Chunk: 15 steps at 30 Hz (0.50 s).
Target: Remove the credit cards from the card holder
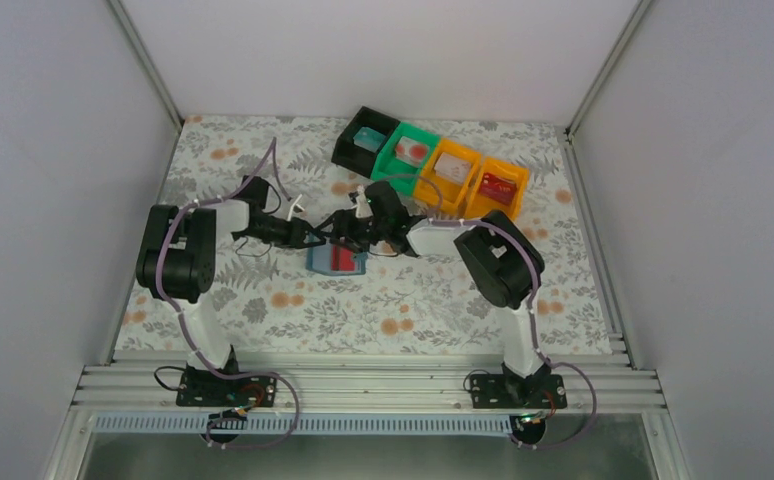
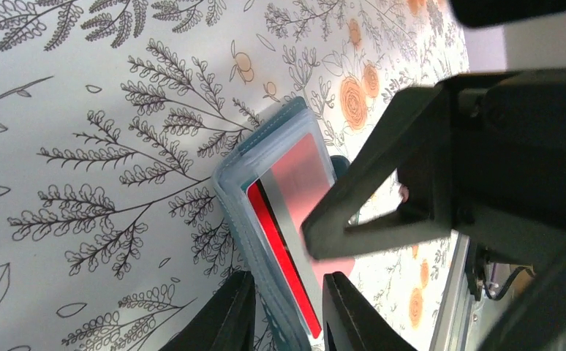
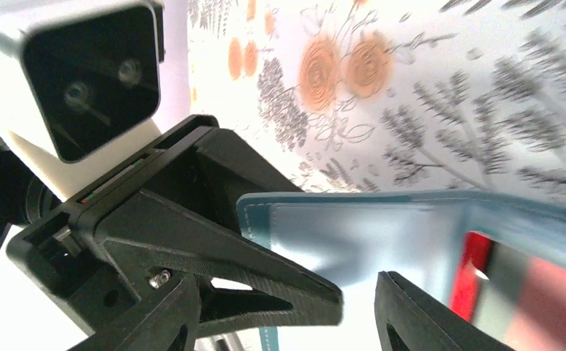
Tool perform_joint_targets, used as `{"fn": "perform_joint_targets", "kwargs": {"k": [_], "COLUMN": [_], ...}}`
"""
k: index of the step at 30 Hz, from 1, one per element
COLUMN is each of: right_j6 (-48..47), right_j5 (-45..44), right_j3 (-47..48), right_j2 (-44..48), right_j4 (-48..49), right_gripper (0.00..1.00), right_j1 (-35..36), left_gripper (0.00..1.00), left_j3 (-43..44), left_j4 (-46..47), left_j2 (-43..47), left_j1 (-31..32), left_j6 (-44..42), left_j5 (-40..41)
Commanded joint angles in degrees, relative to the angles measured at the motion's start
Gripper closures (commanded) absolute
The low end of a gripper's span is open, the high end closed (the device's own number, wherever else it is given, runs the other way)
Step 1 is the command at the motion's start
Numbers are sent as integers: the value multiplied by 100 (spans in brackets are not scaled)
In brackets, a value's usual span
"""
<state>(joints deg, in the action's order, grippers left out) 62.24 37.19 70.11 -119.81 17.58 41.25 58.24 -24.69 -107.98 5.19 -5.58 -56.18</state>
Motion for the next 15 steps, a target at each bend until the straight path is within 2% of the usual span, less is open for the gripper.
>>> {"fn": "perform_joint_targets", "kwargs": {"k": [1, 3, 7, 11, 15], "right_j6": [-645, -879, -1486, -3085, -4537], "right_j5": [-581, -687, -930, -1122, 28], "right_j3": [-99, -209, -434, -307, -226], "right_j2": [536, 740, 1361, 1951, 2284], "right_j4": [-784, -1094, -1608, -2423, -2935], "right_gripper": [37, 35, 31, 18, 14], "right_j1": [-241, -358, -670, -873, -1183], "left_gripper": [76, 78, 97, 98, 98], "left_j3": [9, -1, 43, 173, 486], "left_j4": [-134, -141, -212, -375, -812], "left_j2": [-36, -62, -111, 225, 1082], "left_j1": [-94, -106, -97, -44, 194], "left_j6": [-191, -229, -292, -573, -1355], "left_j5": [-196, -217, -240, -123, 286]}}
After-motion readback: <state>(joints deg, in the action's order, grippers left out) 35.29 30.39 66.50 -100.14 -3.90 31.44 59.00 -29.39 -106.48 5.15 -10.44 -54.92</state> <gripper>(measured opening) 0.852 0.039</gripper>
